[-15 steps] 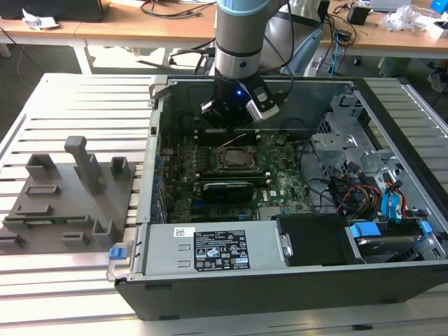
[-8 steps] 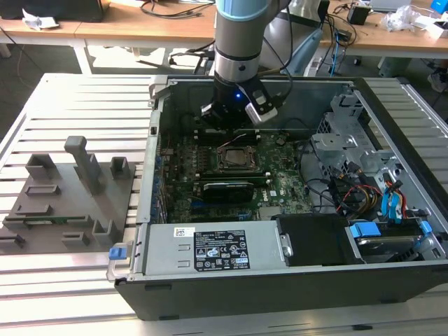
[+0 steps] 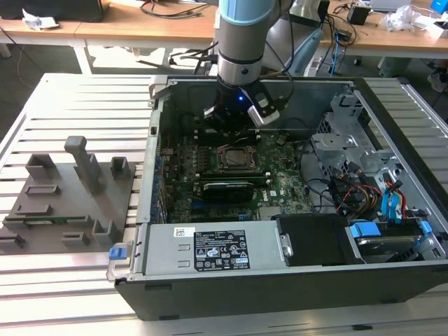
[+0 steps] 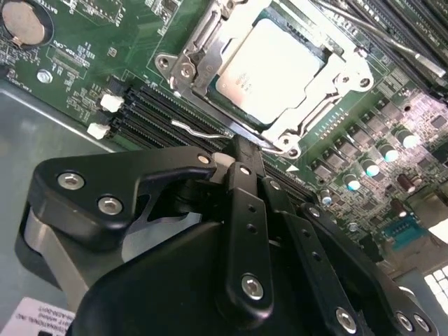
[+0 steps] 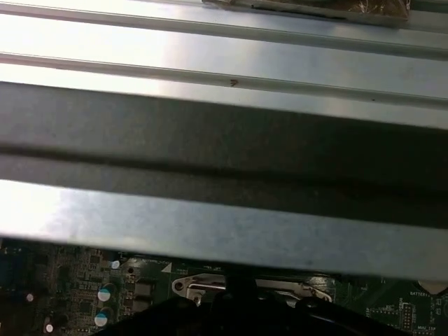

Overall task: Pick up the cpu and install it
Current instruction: 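Install the first cpu locking lever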

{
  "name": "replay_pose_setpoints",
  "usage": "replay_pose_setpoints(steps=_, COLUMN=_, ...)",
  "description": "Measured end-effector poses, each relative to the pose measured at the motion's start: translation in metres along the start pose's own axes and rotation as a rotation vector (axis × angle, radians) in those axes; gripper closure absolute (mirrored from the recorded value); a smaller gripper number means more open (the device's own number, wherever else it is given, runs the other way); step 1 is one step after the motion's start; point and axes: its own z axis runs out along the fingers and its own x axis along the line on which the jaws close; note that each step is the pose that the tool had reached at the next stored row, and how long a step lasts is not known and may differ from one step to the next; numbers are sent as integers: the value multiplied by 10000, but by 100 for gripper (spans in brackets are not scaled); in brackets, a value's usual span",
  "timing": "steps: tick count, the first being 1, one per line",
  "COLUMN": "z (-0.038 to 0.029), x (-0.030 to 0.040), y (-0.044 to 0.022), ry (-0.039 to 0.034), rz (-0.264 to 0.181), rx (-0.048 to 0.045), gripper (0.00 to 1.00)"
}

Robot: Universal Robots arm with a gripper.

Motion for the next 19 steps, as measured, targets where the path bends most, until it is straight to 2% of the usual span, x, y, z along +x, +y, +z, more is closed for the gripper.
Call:
replay_pose_setpoints(steps=3, z=21, x=-41, y=-6, ry=11, rz=-1, rx=109, gripper=89)
replay_pose_setpoints(steps=6, z=35, x=-69, y=-10, ry=16, rz=-2, rx=159, gripper=89)
replay_pose_setpoints(steps=19, z=103, x=-149, y=-7, ry=22, rz=-2, rx=224, gripper=89)
